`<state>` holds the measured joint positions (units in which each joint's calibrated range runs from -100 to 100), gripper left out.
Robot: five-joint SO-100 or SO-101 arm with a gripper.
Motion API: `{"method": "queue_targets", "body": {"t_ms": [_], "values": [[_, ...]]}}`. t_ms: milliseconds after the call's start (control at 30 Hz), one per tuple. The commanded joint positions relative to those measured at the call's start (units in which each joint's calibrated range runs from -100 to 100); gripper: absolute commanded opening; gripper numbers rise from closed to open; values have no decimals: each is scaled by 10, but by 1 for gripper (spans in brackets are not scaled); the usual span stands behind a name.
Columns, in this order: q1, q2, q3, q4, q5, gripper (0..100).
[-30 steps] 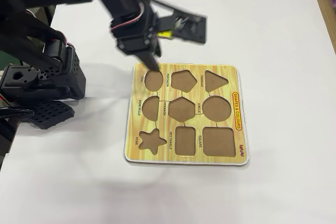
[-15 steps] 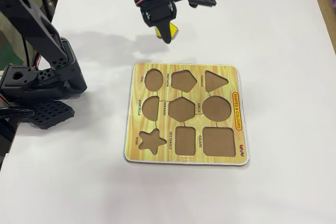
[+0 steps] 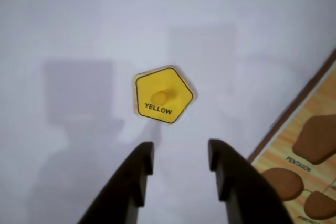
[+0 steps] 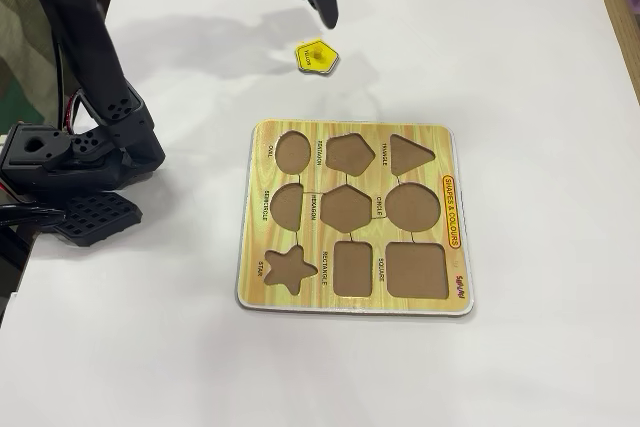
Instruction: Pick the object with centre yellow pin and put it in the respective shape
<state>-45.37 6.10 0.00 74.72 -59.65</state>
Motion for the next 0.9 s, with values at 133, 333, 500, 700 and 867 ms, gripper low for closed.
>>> {"method": "queue_targets", "body": {"t_ms": [133,333,500,700,867], "values": [[-22,44,-91,-3,4,12],[-23,100,-143,2,4,12],[-44,142,-183,2,4,12],[-53,183,-219,1,4,12],[-53,198,-216,-3,4,12]]}}
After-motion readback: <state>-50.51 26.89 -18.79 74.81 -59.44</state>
